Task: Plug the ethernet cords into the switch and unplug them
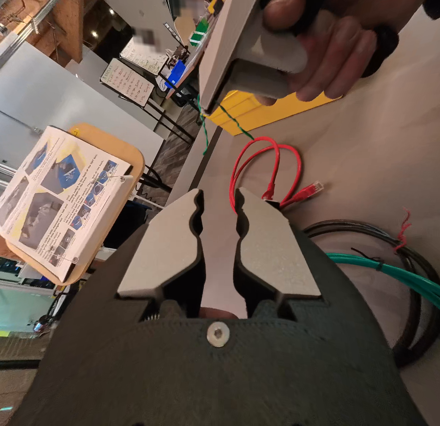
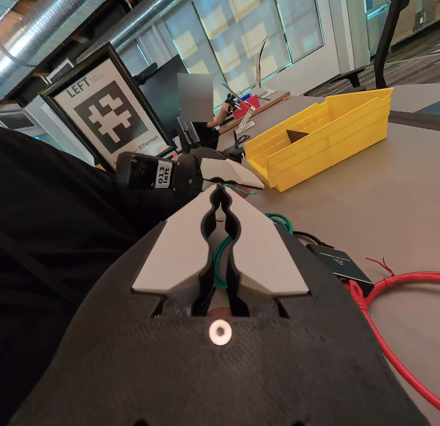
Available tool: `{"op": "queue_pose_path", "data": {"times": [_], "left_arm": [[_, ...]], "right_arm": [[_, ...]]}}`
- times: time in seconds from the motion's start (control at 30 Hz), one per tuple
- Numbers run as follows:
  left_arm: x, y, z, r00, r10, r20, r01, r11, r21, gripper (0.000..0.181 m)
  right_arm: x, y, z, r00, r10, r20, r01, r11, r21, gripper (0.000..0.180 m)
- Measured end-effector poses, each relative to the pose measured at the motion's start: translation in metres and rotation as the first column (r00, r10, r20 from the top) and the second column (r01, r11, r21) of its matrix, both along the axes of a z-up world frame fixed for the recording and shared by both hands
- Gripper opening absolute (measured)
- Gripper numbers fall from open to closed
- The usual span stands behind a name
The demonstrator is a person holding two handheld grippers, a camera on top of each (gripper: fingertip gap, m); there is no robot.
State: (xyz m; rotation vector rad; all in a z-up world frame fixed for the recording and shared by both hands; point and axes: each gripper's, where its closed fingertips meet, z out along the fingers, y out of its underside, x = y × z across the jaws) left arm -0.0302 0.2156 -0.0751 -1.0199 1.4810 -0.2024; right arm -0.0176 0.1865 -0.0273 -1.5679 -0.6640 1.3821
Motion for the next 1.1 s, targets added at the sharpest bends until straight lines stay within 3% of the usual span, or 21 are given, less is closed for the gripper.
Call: {"op": "queue_pose_path", "data": {"times": [0.2,0.33,0.43,0.5,0.6,0.77,0.87,1.1], "left_arm": [[0.001,-0.007,0.000,0.999,-0.047,-0.003,0.047,0.998,-0.052,0.028],[-0.015,0.002,-0.020,0.982,-0.066,-0.174,0.054,0.996,-0.077,0.046],[-0.048,0.022,-0.054,0.923,-0.034,-0.384,-0.039,0.983,-0.180,0.064],[-0.074,0.040,-0.074,0.866,0.008,-0.499,-0.119,0.974,-0.191,0.065],[-0.098,0.051,-0.096,0.817,0.003,-0.577,-0.197,0.941,-0.274,0.063],[-0.100,0.048,-0.124,0.769,-0.064,-0.636,-0.211,0.913,-0.348,0.063],[-0.097,0.047,-0.139,0.745,-0.114,-0.657,-0.214,0.892,-0.398,0.055],[-0.091,0.043,-0.144,0.769,-0.168,-0.616,-0.195,0.857,-0.477,0.013]], "right_arm": [[0.005,0.002,0.006,0.996,-0.003,-0.085,0.003,1.000,0.003,0.000],[0.007,0.004,0.005,0.996,-0.019,-0.084,0.019,1.000,0.001,0.000],[0.008,0.005,0.004,0.997,-0.028,-0.077,0.028,1.000,0.005,0.000],[0.008,0.005,0.002,0.997,-0.029,-0.071,0.029,1.000,0.005,0.000],[0.001,0.004,-0.006,0.999,-0.017,-0.044,0.016,1.000,-0.004,0.000],[-0.008,0.004,-0.019,1.000,0.007,-0.011,-0.007,1.000,-0.024,0.000],[-0.008,0.006,-0.025,1.000,0.005,0.003,-0.005,0.999,-0.034,0.000],[-0.008,0.008,-0.028,1.000,0.005,0.005,-0.004,0.999,-0.041,0.000]]}}
